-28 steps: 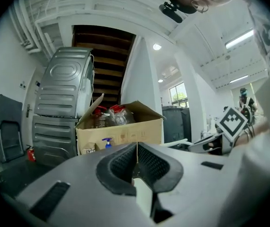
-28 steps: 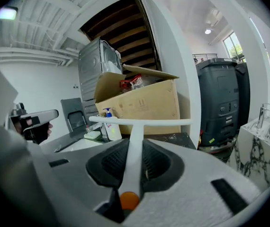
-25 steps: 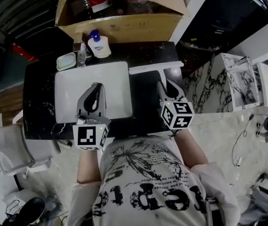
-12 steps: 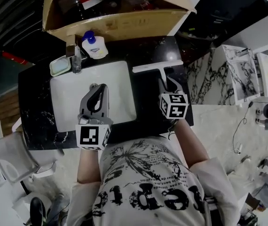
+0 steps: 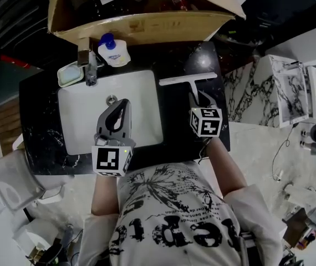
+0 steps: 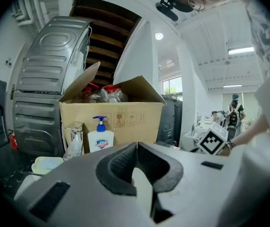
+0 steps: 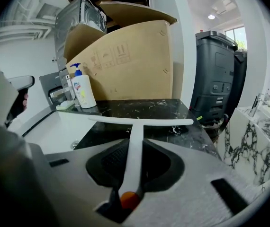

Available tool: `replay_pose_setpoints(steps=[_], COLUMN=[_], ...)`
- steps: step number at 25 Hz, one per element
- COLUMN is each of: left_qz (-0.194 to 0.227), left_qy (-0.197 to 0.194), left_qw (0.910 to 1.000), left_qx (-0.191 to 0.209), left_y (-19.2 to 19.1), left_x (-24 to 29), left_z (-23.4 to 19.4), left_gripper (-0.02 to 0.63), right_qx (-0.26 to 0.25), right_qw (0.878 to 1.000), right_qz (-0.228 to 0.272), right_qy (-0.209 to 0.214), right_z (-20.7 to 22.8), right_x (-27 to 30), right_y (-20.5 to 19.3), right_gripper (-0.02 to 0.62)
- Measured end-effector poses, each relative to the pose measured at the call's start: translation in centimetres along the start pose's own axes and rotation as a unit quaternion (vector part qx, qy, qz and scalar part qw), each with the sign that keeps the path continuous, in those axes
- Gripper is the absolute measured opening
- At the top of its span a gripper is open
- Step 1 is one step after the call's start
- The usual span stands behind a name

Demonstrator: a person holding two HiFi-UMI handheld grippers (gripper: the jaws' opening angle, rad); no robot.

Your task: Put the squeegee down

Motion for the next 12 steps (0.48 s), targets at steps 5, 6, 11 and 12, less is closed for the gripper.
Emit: replay_pose_setpoints(steps=[5, 6, 11, 12], left_qz=[-0.016, -0.017, -0.016, -0.017], left_qy=[0.007, 0.007, 0.010, 0.011], left_qw=[0.9998, 0.9998, 0.9998, 0.9998], left_qx=[-0.007, -0.008, -0.007, -0.008], left_y=[0.13, 0.05, -0.51, -0.45], left_x=[0.02, 0.02, 0.00, -0.06], left_z=[-0.03, -0.03, 0.05, 0.09], left_gripper=[0.011, 0.011, 0.011, 0.011], right_qx=[0.005, 0.004, -0.001, 0.001], right_qw=[1.000, 1.000, 1.000, 1.000], right_qz=[-0.012, -0.015, -0.019, -0.018], right_qy=[-0.003, -0.005, -0.012, -0.011], right_z=[0.13, 0.12, -0.01, -0.03], right_x=[0.71, 0.82, 0.96, 1.00], right_y=[-0.30, -0.34, -0.34, -0.33], right_gripper=[0.077, 0.078, 0.080, 0.081])
Point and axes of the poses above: the fingertips, and each gripper's own axes: x forward along the fingers, z to its right, y out of its top, the point moved 9 cm from there along -x, backward along the fingers, and after that the axes turned 13 degrees about -z, right-handed, at the moved point
